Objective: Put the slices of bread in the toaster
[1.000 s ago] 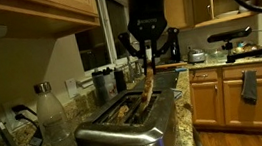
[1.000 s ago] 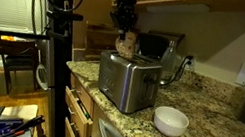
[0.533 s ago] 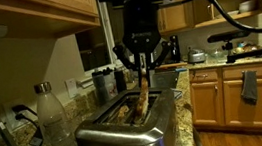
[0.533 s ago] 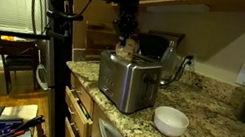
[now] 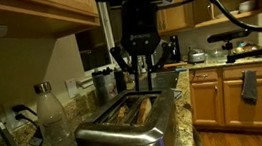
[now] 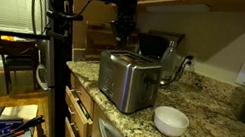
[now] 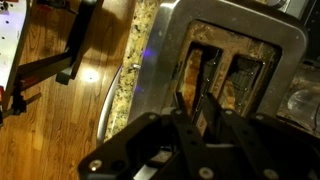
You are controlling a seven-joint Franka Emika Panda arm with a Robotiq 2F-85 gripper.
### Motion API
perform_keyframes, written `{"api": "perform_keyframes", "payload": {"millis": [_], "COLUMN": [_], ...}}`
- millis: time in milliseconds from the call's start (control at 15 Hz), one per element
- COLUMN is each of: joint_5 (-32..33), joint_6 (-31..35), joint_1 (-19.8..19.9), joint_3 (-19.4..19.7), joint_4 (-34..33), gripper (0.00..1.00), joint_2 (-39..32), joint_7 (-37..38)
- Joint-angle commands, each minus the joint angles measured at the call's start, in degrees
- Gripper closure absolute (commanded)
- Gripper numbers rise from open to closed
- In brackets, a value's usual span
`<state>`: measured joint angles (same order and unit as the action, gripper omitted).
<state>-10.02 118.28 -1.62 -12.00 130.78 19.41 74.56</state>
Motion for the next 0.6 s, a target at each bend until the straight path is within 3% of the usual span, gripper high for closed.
{"api": "perform_keyframes", "payload": {"millis": [0,400,467,533], "joint_5": [-1.25,0.07,0.25,0.37], "joint_6": [1.4,3.73,4.2,2.16], "joint_1": [-1.02,-0.78,-0.76,-0.59], "joint_3": [0.88,0.74,0.71,0.55], "joint_4": [1.91,2.47,2.63,-0.11], "gripper": [0.43,0.04,0.01,0.15], "joint_2": [2.01,2.9,3.12,0.2], "joint_7": [-0.22,-0.64,-0.68,0.14]}}
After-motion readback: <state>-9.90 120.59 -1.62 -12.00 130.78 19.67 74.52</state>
